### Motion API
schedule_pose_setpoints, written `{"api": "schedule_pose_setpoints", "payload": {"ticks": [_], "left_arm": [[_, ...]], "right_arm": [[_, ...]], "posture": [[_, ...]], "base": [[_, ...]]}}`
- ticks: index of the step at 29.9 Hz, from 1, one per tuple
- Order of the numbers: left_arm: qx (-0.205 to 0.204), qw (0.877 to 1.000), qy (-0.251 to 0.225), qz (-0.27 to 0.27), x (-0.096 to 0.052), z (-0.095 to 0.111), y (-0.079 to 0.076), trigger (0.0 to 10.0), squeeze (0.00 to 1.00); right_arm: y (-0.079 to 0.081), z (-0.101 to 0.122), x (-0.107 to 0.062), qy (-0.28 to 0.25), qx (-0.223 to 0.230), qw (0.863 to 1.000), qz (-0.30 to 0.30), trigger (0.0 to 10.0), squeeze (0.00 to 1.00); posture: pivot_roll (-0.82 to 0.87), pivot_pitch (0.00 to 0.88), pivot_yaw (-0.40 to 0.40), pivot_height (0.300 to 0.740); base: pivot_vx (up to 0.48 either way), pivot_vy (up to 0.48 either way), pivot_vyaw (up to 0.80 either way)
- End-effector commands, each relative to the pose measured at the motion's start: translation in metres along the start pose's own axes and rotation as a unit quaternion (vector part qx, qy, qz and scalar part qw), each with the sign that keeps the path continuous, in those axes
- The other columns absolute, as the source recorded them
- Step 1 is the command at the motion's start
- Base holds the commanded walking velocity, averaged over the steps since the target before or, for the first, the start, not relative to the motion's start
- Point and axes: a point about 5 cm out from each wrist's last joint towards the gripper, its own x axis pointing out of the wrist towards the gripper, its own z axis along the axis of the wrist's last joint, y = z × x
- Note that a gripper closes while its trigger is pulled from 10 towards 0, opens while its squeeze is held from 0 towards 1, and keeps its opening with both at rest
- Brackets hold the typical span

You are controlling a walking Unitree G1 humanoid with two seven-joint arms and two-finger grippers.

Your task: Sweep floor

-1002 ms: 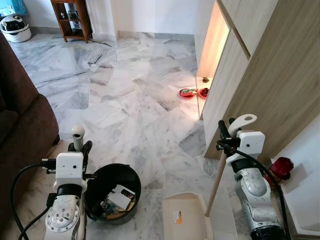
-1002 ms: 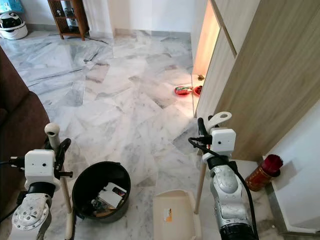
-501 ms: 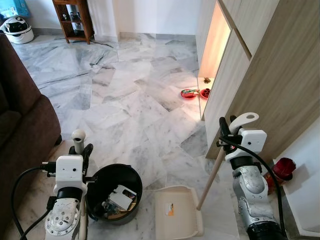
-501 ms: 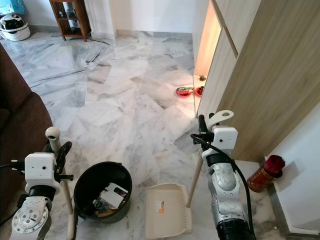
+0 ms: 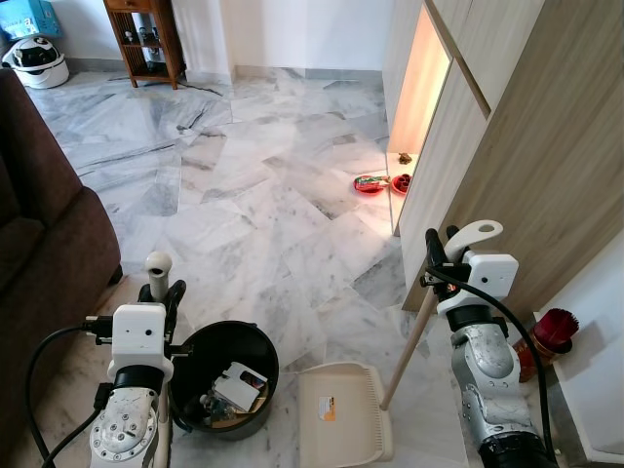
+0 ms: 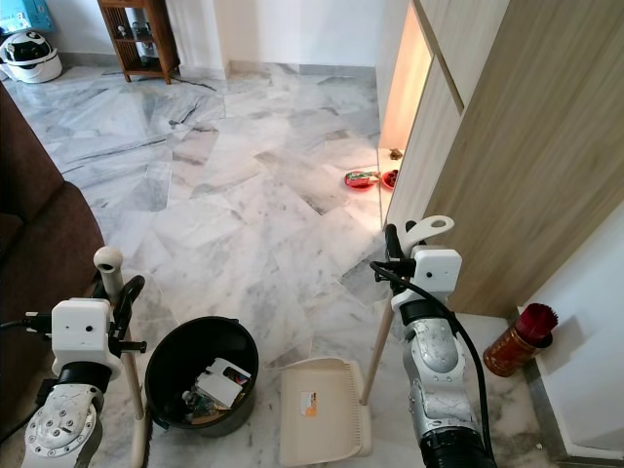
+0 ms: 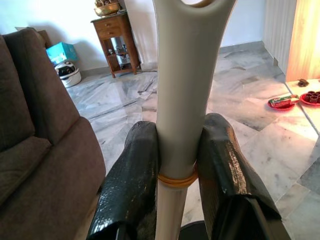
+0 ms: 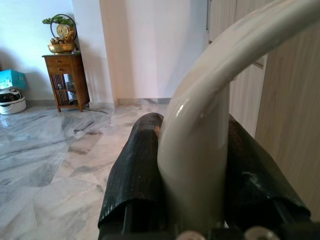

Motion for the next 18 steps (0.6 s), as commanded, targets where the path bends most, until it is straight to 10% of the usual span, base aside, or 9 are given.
{"api": "schedule_pose_setpoints", "payload": {"ticks": [1,18], "left_arm": [[-0.012,1.0,-0.021,0.001,0.002,0.0067,-0.0011,10.0,0.0],[-0.017,1.0,-0.019,0.009,0.0006,0.0063,-0.0015,10.0,0.0]], "right_arm": [[0.0003,0.0076,0.006,-0.018,0.004,1.0,-0.003,10.0,0.0],[0.0044,0.0084,0.0096,-0.016,0.006,1.0,0.01,10.0,0.0]], "posture": [[0.04,0.077,-0.015,0.74],[0.04,0.094,-0.024,0.74]], "base": [[0.0,0.0,0.0],[-0.133,0.0,0.0]]}}
